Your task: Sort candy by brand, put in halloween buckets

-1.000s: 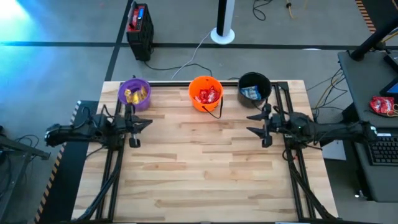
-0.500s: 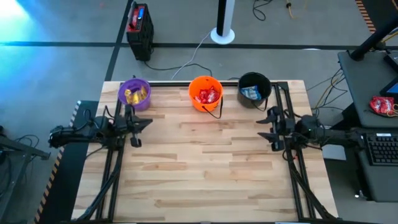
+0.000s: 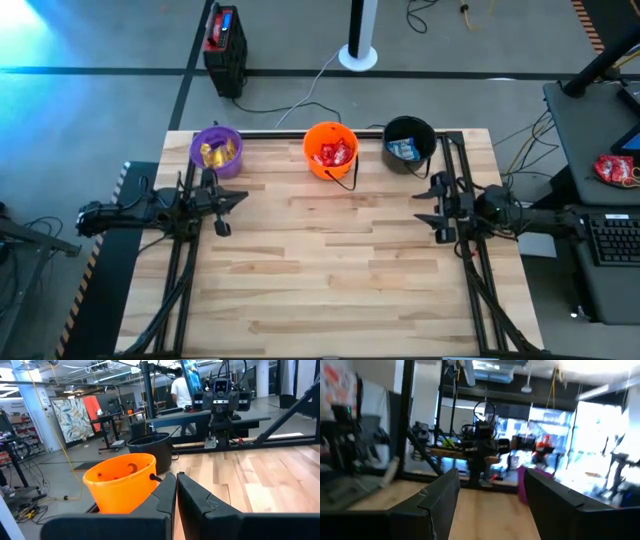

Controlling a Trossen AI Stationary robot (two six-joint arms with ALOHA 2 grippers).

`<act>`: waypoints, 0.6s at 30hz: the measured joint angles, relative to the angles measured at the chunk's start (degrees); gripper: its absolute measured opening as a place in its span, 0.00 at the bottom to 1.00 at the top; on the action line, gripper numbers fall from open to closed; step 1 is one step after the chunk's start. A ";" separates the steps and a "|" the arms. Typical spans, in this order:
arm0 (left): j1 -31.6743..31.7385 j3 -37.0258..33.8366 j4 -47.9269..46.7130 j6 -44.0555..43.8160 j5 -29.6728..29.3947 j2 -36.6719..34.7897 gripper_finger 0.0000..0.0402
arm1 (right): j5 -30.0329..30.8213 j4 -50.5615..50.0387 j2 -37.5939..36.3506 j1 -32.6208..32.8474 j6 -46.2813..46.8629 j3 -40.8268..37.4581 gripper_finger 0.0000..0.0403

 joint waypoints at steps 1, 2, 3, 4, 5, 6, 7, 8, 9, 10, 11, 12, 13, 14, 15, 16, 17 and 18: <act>0.00 0.00 0.00 0.00 0.00 0.08 0.00 | -0.02 -0.20 0.19 0.00 2.25 0.00 0.53; 0.00 0.00 -0.10 0.00 0.02 0.11 0.00 | -0.01 -0.20 0.35 0.00 5.09 0.00 0.53; 0.00 0.01 -0.06 0.02 0.02 0.12 0.00 | 0.00 -0.22 0.44 0.00 7.82 0.00 0.53; 0.00 0.03 -0.02 0.02 0.01 0.19 0.00 | -0.01 -0.19 0.59 0.00 10.44 0.00 0.53; 0.00 0.09 0.00 0.02 0.00 0.30 0.00 | -0.01 -0.20 0.65 0.00 12.78 0.00 0.53; 0.00 0.09 -0.06 0.02 0.01 0.35 0.00 | 0.02 -0.27 0.67 0.00 14.81 0.00 0.53; 0.00 0.09 -0.08 0.02 0.02 0.35 0.00 | -0.01 -0.29 0.66 0.00 16.48 0.00 0.53; 0.00 0.09 0.02 0.02 0.02 0.42 0.00 | 0.00 -0.29 0.65 0.00 17.90 0.00 0.53; 0.00 0.09 0.03 0.02 0.02 0.48 0.00 | 0.01 -0.32 0.62 0.00 18.99 0.00 0.53; 0.00 0.09 -0.04 0.02 0.02 0.56 0.00 | 0.01 -0.35 0.65 0.00 19.51 0.00 0.53; 0.00 0.09 -0.05 0.02 0.02 0.62 0.00 | 0.02 -0.34 0.69 0.00 20.00 0.00 0.53; 0.00 0.09 -0.01 0.02 0.02 0.70 0.00 | 0.02 -0.34 0.71 0.00 20.04 0.00 0.53; 0.00 0.09 0.01 0.02 0.02 0.75 0.00 | 0.02 -0.40 0.71 0.00 20.04 0.00 0.53; 0.00 0.09 -0.03 0.02 0.02 0.84 0.00 | 0.02 -0.40 0.71 0.00 20.03 0.00 0.53; 0.00 0.09 -0.04 0.02 0.02 0.92 0.00 | 0.02 -0.37 0.71 0.00 20.05 0.00 0.53; 0.00 0.09 -0.02 0.04 0.02 0.98 0.00 | 0.02 -0.37 0.71 0.00 20.07 0.00 0.53; 0.00 0.09 0.00 0.04 0.02 1.06 0.00 | 0.02 -0.40 0.72 0.00 20.05 0.00 0.53; 0.00 0.09 -0.02 0.02 0.02 1.16 0.00 | 0.02 -0.40 0.72 0.00 20.03 0.00 0.53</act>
